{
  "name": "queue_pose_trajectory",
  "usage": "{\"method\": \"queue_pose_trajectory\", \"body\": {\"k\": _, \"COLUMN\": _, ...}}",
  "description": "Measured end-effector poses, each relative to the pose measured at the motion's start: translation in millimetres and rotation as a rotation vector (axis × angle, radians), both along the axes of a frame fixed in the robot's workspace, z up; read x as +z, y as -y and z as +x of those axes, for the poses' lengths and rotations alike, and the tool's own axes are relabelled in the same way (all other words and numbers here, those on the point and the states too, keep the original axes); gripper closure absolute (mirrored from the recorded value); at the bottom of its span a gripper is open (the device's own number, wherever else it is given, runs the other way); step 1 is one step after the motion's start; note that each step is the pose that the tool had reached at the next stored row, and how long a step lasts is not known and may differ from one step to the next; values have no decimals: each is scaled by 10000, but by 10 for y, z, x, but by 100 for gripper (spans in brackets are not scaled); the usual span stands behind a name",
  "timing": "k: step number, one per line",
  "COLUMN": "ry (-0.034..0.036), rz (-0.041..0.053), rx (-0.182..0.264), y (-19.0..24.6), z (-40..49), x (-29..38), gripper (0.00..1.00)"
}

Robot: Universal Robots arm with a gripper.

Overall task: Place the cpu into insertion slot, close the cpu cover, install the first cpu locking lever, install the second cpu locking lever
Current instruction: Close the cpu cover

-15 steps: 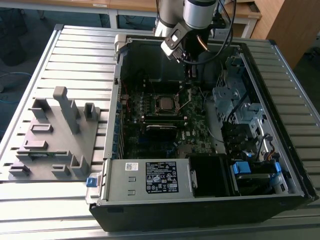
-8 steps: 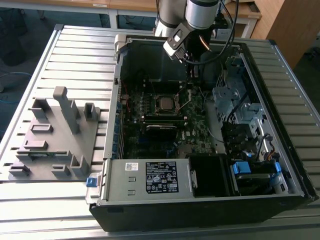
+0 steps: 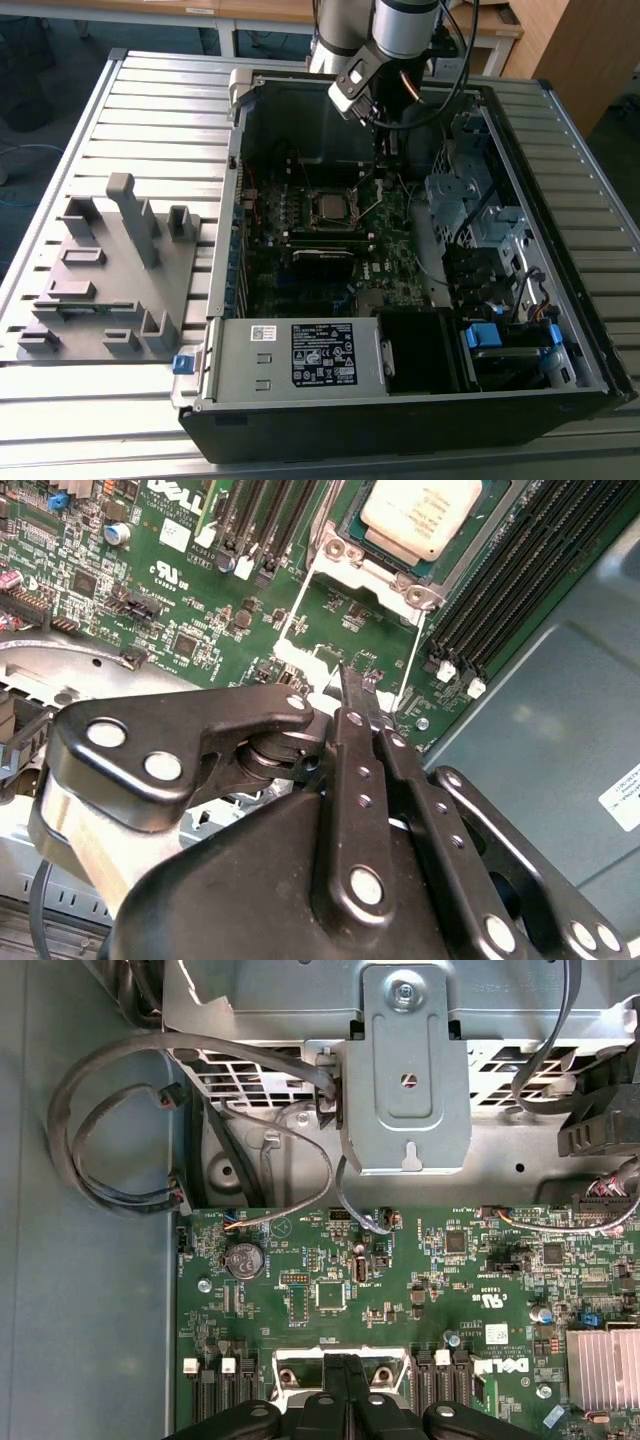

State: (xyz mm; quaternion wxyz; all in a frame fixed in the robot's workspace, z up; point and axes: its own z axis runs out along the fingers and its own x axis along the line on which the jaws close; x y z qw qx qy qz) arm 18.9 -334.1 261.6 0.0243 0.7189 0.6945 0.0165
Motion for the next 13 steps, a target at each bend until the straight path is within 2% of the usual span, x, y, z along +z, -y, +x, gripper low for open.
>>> {"method": "queue_pose_trajectory", "body": {"k": 5, "ry": 0, "rz": 0, "rx": -2, "y": -4, "z": 25, "x": 0, "gripper": 90}}
{"method": "queue_pose_trajectory", "body": {"k": 13, "ry": 0, "rz": -1, "rx": -1, "y": -10, "z": 117, "x": -7, "gripper": 90}}
